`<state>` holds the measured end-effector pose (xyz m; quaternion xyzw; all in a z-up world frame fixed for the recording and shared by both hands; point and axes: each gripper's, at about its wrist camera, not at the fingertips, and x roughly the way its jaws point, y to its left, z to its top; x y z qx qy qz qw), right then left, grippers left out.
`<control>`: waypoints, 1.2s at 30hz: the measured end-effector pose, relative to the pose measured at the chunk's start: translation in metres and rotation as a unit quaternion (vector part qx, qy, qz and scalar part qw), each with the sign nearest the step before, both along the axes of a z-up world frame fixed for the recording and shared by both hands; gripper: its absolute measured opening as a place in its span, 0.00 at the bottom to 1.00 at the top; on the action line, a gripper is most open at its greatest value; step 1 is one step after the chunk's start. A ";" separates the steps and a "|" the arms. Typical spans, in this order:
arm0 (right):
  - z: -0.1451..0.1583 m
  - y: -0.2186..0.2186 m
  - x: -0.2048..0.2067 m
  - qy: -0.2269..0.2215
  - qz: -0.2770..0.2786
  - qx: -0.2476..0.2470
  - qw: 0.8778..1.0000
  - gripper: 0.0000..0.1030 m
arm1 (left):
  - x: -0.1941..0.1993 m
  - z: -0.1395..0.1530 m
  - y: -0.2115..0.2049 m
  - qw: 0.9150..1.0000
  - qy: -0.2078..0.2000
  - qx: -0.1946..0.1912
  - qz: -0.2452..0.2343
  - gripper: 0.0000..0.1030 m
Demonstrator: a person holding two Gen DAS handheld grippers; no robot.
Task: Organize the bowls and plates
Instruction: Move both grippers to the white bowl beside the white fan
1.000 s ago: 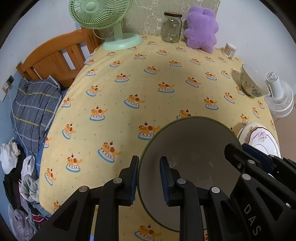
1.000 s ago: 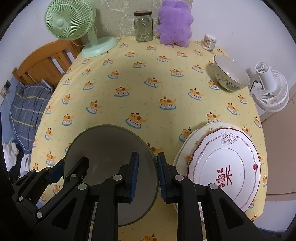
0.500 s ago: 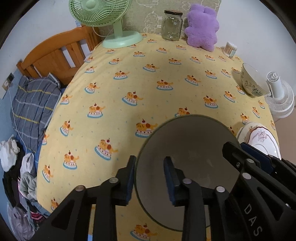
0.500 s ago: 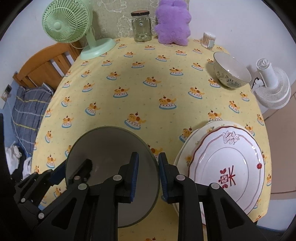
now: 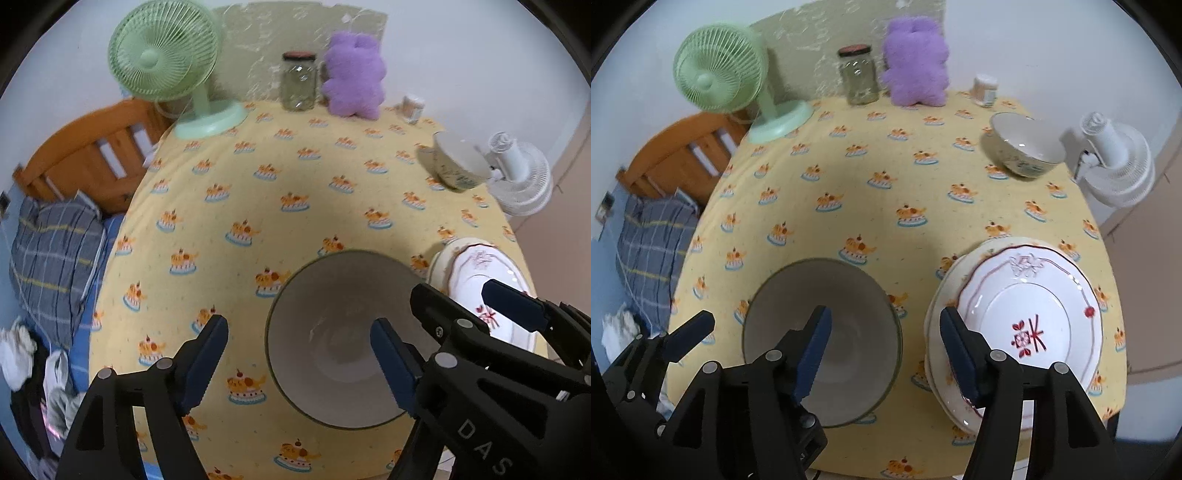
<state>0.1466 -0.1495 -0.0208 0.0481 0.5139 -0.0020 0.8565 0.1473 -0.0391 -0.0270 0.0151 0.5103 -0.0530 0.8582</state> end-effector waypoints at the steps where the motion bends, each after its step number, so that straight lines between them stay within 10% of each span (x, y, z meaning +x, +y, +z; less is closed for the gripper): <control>1: 0.003 0.000 -0.002 -0.005 -0.007 -0.006 1.000 0.68 | 0.000 0.003 0.001 1.000 -0.002 -0.002 -0.005 0.79; 15: 0.041 -0.014 -0.005 -0.061 -0.051 0.005 0.997 0.77 | 0.008 0.040 -0.017 0.998 -0.053 -0.005 -0.044 0.79; 36: 0.055 -0.124 0.065 -0.085 -0.008 -0.005 0.996 0.77 | 0.064 0.052 -0.122 0.997 -0.079 0.010 0.025 0.78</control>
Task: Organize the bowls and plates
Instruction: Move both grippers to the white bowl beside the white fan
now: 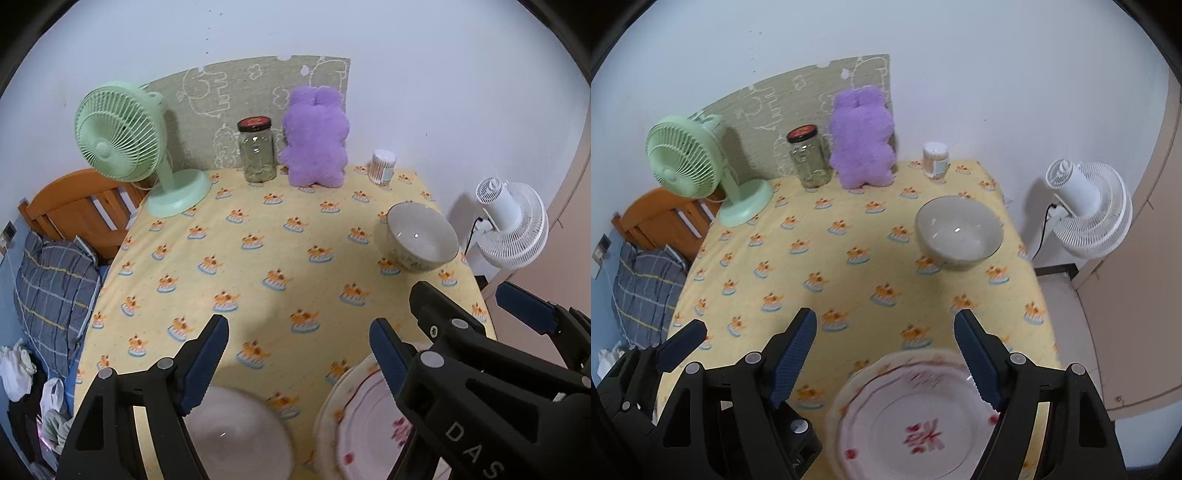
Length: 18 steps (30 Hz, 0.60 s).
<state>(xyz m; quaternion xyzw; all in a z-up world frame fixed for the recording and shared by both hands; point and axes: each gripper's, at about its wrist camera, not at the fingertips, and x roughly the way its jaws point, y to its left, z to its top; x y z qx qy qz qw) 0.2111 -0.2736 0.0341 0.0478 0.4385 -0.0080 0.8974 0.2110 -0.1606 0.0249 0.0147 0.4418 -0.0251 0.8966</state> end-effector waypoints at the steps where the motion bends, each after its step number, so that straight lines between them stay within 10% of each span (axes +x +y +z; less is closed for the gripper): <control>1: 0.000 -0.006 0.004 -0.001 0.001 -0.001 1.000 0.77 | 0.005 -0.001 -0.008 1.000 -0.002 0.001 0.002 0.78; 18: -0.027 -0.118 0.090 -0.013 -0.007 -0.008 1.000 0.78 | 0.088 -0.028 -0.112 0.999 -0.020 0.016 0.020 0.67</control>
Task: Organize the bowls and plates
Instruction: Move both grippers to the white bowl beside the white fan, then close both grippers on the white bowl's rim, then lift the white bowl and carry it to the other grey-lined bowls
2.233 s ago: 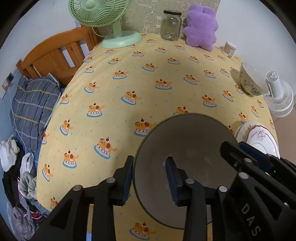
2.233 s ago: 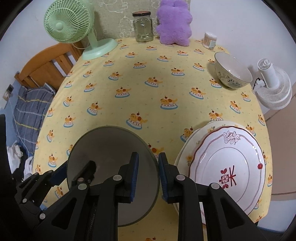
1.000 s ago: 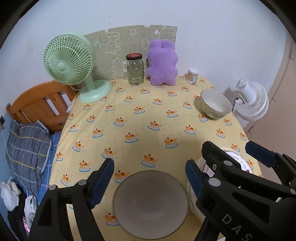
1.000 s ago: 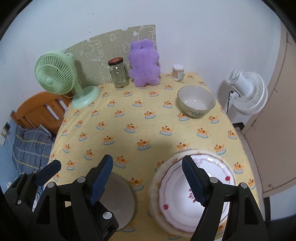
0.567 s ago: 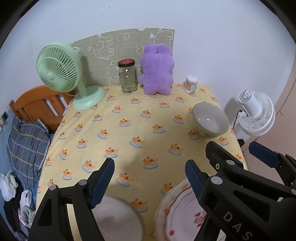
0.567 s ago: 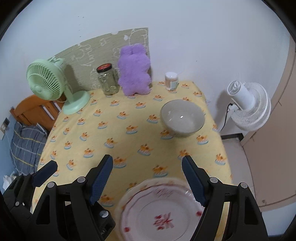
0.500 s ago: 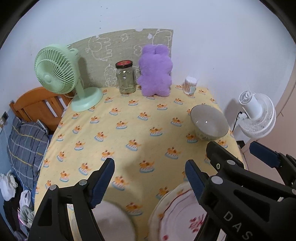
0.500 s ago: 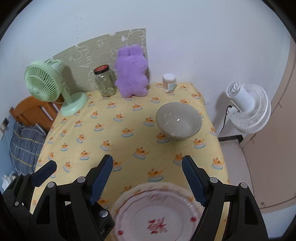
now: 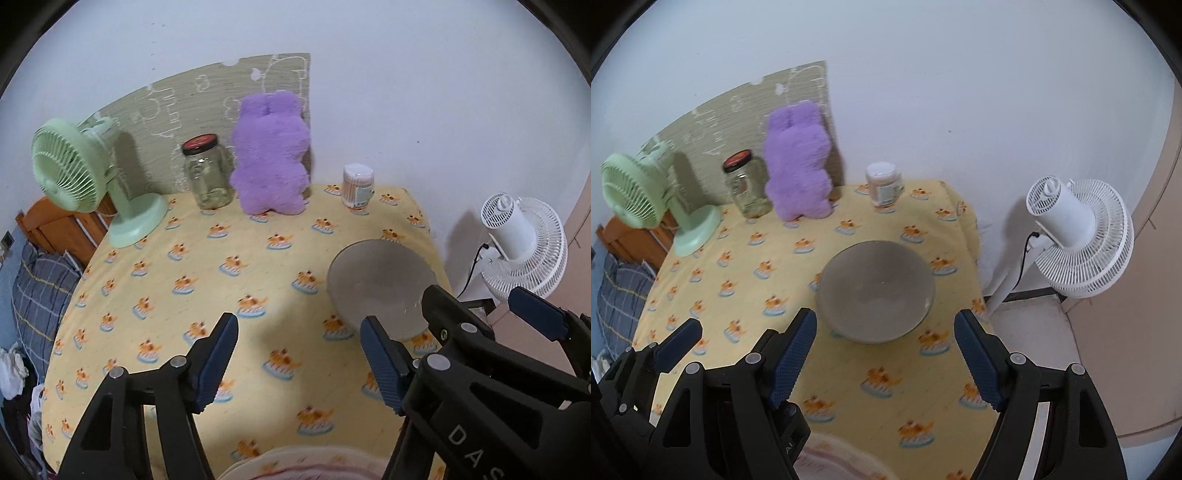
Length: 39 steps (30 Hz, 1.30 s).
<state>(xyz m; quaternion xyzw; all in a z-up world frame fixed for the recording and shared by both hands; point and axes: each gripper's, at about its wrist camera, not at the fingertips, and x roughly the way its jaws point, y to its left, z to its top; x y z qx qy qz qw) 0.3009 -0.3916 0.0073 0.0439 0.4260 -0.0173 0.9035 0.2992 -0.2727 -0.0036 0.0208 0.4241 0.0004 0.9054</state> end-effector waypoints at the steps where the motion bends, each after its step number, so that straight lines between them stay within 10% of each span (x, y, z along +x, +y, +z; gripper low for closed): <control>1: -0.003 -0.005 0.005 0.001 -0.002 0.000 1.000 0.77 | 0.006 -0.002 -0.005 1.000 0.000 0.002 -0.001 0.64; 28: -0.088 -0.039 0.102 0.070 -0.014 0.034 0.997 0.23 | 0.095 -0.081 -0.031 0.998 0.063 0.000 0.018 0.17; 39: -0.091 -0.033 0.103 0.075 -0.008 0.020 0.997 0.22 | 0.097 -0.083 -0.029 0.998 0.066 0.005 0.008 0.14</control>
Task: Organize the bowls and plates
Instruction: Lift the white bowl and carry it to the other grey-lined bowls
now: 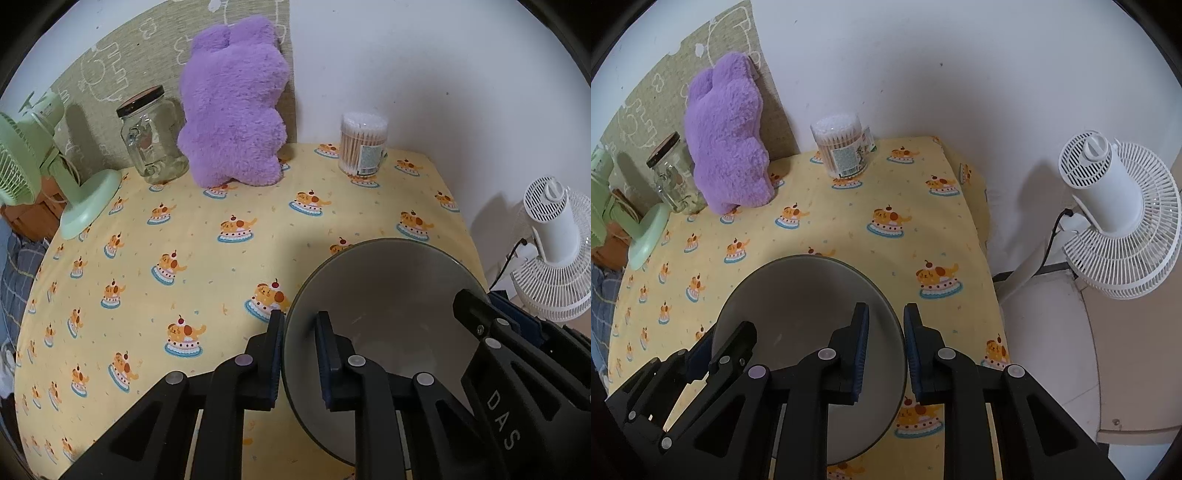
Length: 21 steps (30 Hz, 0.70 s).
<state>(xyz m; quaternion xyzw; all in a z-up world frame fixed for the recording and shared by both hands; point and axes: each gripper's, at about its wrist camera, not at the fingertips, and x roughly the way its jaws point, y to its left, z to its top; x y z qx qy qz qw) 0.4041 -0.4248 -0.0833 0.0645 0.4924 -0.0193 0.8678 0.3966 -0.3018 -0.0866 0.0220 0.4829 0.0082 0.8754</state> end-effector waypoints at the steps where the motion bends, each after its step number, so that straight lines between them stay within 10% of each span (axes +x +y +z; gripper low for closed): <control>1: 0.000 0.001 -0.001 0.000 0.002 -0.003 1.000 0.22 | -0.001 0.000 0.000 1.000 0.001 0.003 -0.003 0.14; 21: 0.027 0.011 -0.051 0.003 -0.005 0.000 1.000 0.22 | -0.048 0.027 0.008 1.000 0.000 0.008 -0.016 0.14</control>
